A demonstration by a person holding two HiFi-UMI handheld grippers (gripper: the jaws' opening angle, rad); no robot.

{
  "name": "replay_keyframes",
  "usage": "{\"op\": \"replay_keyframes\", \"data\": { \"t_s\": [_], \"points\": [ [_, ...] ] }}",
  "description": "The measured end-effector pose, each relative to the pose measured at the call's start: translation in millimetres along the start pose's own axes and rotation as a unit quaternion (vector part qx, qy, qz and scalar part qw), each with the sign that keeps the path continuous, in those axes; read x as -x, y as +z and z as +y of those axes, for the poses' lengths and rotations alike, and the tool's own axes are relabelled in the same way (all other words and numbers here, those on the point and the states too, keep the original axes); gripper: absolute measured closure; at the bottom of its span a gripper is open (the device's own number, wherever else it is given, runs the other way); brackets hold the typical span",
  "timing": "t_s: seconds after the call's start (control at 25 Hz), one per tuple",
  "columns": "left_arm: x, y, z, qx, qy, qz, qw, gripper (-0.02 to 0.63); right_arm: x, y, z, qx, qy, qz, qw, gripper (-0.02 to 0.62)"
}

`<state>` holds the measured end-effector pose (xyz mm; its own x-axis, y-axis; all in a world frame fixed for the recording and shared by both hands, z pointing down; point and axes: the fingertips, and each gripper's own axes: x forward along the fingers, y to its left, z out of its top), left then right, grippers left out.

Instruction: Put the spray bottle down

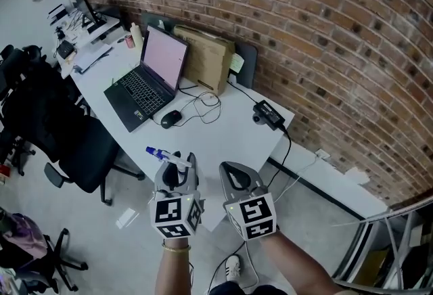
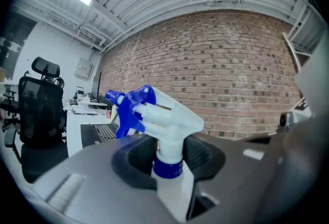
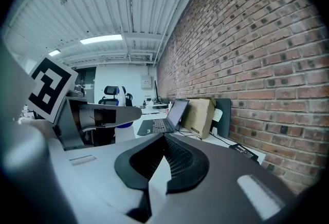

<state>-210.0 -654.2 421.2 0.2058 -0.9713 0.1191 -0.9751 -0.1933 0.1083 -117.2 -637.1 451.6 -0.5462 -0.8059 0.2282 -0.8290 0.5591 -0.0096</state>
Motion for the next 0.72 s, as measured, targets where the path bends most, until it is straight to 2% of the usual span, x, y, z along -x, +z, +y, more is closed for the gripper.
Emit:
{"op": "replay_keyframes", "data": {
  "t_s": [0.12,0.28,0.4,0.56,0.72],
  "points": [
    [0.3,-1.3,1.2,-0.002,0.006,0.006,1.0,0.479,4.3,0.9,-0.1,0.0,-0.001,0.0,1.0,0.597],
    [2.2,-1.0,2.9,-0.008,0.013,0.01,0.9998,0.43,11.6,1.5,1.9,0.003,0.0,-0.001,1.0,0.597],
    [9.1,-1.8,3.2,-0.009,0.019,0.015,0.9997,0.419,19.1,3.0,5.1,0.005,0.001,-0.001,1.0,0.597],
    [24.7,-1.5,5.8,-0.009,0.032,0.019,0.9993,0.402,31.3,7.4,10.6,0.009,0.004,-0.005,1.0,0.597],
    [54.1,1.3,-3.7,-0.004,0.029,0.024,0.9993,0.411,51.9,12.1,18.1,0.011,0.007,-0.011,1.0,0.597]
  ]
}}
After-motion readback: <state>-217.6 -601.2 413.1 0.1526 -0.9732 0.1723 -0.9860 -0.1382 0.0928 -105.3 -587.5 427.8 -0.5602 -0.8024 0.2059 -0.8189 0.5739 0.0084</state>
